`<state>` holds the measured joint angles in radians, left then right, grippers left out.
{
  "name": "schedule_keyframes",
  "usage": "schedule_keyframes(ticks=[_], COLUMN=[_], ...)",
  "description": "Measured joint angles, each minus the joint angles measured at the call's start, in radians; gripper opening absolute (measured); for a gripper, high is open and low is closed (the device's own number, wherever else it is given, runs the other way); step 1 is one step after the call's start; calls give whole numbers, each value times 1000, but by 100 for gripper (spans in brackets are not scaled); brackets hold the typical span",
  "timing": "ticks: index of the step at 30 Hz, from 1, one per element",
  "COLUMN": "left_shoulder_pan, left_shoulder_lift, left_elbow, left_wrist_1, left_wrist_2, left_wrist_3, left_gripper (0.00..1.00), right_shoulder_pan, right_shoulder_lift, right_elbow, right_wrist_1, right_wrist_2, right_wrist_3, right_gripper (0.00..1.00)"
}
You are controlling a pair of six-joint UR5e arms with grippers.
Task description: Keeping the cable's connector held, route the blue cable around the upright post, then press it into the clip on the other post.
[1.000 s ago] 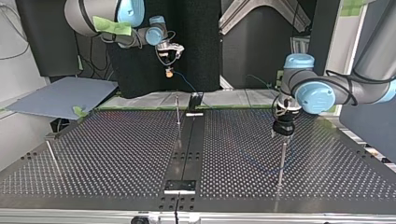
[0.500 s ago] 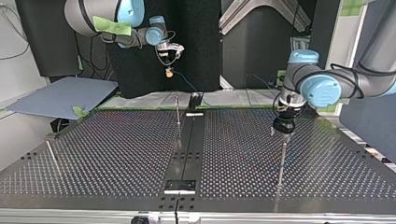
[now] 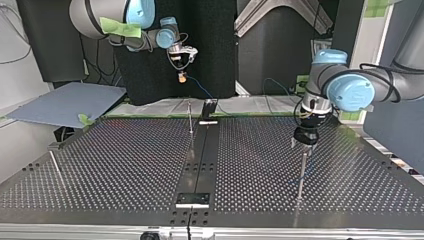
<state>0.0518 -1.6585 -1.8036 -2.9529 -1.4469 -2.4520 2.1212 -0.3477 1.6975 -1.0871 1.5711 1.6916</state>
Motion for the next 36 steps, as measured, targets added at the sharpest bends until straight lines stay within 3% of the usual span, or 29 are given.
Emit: schedule_keyframes(ticks=[5, 12, 26, 36], left_shoulder_pan=[3, 23, 57, 58], left_shoulder_lift=[22, 29, 49, 65], left_elbow=[0, 0, 0, 0], left_wrist_1=[-17, -14, -11, -21], left_wrist_2=[-36, -55, -44, -18], left_wrist_3=[16, 15, 6, 7], left_gripper=[99, 99, 99, 99], right_shoulder_pan=[3, 4, 4, 5], right_shoulder_lift=[0, 0, 0, 0], right_elbow=[0, 0, 0, 0], right_wrist_1=[0, 1, 3, 4], right_wrist_2=[0, 0, 0, 0], right_wrist_3=[-2, -2, -2, -2], right_gripper=[0, 0, 0, 0])
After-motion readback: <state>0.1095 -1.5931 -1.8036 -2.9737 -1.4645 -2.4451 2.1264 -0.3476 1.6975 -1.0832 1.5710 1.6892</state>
